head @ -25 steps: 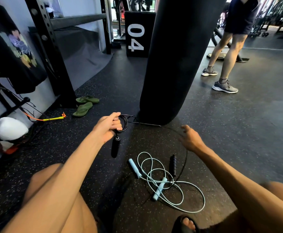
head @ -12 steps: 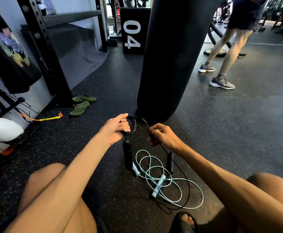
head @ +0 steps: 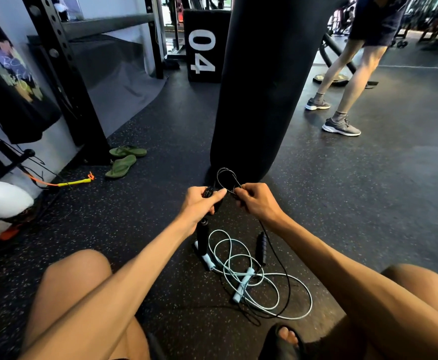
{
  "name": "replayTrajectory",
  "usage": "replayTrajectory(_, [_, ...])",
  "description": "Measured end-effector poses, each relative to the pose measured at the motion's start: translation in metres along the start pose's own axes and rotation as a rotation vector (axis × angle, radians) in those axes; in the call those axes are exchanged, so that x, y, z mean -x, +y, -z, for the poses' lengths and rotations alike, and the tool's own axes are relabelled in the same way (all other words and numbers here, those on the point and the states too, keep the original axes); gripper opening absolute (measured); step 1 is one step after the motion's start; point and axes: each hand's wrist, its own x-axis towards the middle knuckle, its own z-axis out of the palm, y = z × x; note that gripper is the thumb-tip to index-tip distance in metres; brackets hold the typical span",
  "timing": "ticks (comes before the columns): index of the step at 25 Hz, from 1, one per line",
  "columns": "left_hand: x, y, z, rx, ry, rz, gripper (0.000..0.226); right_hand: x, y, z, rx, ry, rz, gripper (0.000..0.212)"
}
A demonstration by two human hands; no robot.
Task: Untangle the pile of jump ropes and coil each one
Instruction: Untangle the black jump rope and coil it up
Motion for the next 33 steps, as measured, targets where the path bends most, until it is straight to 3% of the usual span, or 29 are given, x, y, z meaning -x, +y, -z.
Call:
replayTrajectory(4, [0.005, -0.001, -0.017, 0.091, 0.029, -0.062, 0.031, 0.003, 0.000, -0.004, 0.074, 0.027, 0.023, 0.031])
replayTrajectory(7, [0.002, -0.001, -0.022, 0.074, 0.121, -0.075, 0.032, 0.004, 0.008, -0.006, 0.032, 0.011, -0.059, 0.026])
replayTrajectory(9, [-0.007, 0.004, -0.017, 0.182, 0.189, -0.045, 0.030, 0.007, 0.018, -0.007, 0.051, -0.049, -0.135, 0.024])
replayTrajectory(12, [-0.024, 0.011, 0.003, 0.582, 0.185, 0.212, 0.023, 0.018, 0.030, -0.007, 0.026, -0.253, -0.214, 0.032])
replayTrajectory(14, [-0.027, 0.006, 0.013, 0.695, 0.156, 0.366, 0.021, 0.024, 0.028, -0.010, -0.103, -0.297, -0.265, 0.033])
replayTrajectory(16, [-0.024, -0.002, 0.012, 0.587, 0.127, 0.367, 0.023, 0.021, 0.031, -0.009, -0.146, -0.241, -0.296, 0.032])
replayTrajectory(21, [0.005, -0.008, -0.016, 0.380, 0.045, 0.218, 0.054, 0.010, 0.050, -0.006, -0.147, -0.094, -0.356, 0.032])
replayTrajectory(25, [0.010, -0.015, -0.034, 0.250, 0.074, 0.107, 0.037, 0.005, 0.060, -0.009, -0.145, -0.039, -0.374, 0.032])
replayTrajectory(30, [-0.016, -0.052, -0.058, 0.160, 0.146, 0.232, 0.037, 0.001, 0.097, -0.004, -0.290, -0.025, -0.448, 0.029])
replayTrajectory(33, [-0.033, -0.088, -0.076, 0.012, 0.146, 0.251, 0.039, -0.011, 0.150, -0.004, -0.228, 0.049, -0.527, 0.043])
